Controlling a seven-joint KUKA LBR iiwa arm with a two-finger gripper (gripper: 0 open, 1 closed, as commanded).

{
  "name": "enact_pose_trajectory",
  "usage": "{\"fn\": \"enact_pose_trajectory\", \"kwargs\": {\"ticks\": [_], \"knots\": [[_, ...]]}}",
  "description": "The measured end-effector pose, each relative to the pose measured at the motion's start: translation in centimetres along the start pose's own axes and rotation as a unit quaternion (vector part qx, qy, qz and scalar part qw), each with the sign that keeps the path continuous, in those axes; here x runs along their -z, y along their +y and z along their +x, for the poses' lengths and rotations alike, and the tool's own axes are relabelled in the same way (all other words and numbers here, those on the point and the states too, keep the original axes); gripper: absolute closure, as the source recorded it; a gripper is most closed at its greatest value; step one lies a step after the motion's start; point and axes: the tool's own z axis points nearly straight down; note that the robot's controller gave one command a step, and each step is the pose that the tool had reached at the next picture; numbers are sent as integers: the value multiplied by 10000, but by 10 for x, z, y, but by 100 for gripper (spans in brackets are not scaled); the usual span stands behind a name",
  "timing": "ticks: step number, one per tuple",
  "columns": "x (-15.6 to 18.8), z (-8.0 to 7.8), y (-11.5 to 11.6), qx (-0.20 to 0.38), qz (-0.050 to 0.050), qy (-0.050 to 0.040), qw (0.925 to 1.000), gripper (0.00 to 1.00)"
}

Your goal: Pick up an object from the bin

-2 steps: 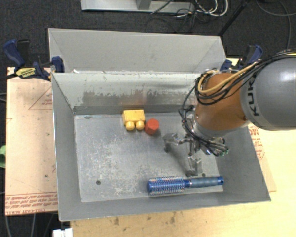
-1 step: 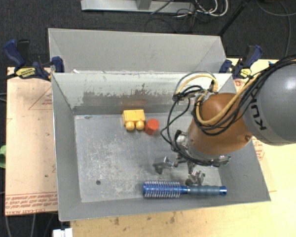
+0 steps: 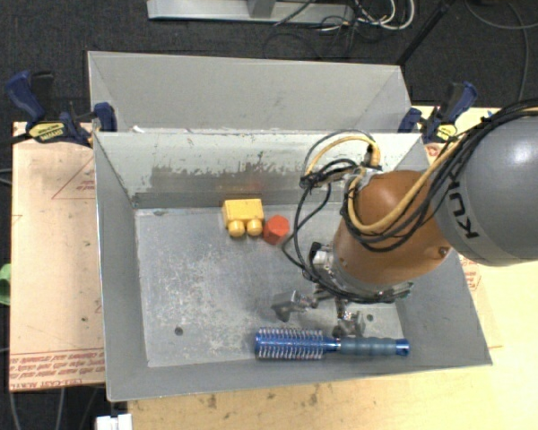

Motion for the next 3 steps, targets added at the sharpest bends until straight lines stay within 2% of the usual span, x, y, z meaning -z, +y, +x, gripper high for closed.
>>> {"fn": "enact_pose_trajectory", "kwargs": {"ticks": [1, 2, 3], "knots": [[-16, -17, 7, 481, -6, 1, 9988, 0], [11, 4, -13, -1919, -78, 70, 9814, 0], [-17, -5, -5, -1300, 53, -22, 9915, 0]]}}
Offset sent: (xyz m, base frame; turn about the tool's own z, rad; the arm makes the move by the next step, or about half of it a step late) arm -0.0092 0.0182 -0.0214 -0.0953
